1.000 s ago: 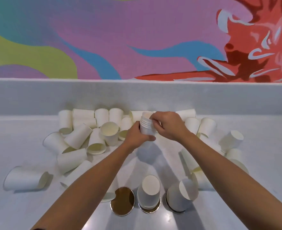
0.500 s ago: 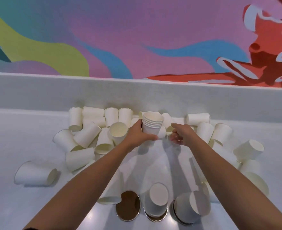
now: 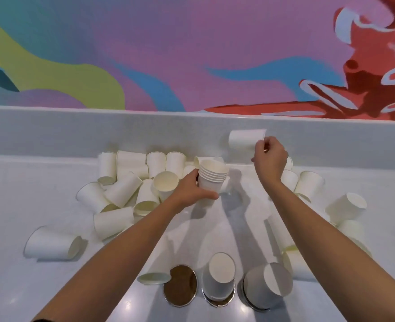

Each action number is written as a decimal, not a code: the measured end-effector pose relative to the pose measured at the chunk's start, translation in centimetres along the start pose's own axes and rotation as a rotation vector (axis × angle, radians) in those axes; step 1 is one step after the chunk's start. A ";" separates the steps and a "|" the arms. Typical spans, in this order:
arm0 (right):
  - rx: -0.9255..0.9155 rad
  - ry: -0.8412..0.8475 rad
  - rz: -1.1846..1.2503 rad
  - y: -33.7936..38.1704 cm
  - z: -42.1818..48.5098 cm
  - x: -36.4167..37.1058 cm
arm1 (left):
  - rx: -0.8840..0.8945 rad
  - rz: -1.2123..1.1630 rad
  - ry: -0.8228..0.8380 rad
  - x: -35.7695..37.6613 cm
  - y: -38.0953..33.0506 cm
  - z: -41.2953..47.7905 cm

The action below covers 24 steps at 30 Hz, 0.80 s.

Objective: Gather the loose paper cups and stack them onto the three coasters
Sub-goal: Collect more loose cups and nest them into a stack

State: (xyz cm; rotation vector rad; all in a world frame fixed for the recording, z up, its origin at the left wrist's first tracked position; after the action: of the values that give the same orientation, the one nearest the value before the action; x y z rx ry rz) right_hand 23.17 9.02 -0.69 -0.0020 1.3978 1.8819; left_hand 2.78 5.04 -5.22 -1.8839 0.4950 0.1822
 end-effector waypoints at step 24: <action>-0.627 0.402 -0.266 5.2 -6.7 -9.3 | 0.138 0.108 0.010 3.3 -5.4 -8.0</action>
State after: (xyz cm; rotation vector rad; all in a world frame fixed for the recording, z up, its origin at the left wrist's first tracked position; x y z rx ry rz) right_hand 23.83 -2.30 4.82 -0.8702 0.9268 2.0765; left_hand 7.18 -1.62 1.14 -1.7252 0.6023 0.2045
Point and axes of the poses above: each hand's wrist, its own z-axis towards the middle knuckle, its own x-axis out of the palm, y = z × x, the point moved 1 cm from there along z, towards the middle knuckle, and after that the axes turned 8 degrees about -x, right-handed, at the moved point
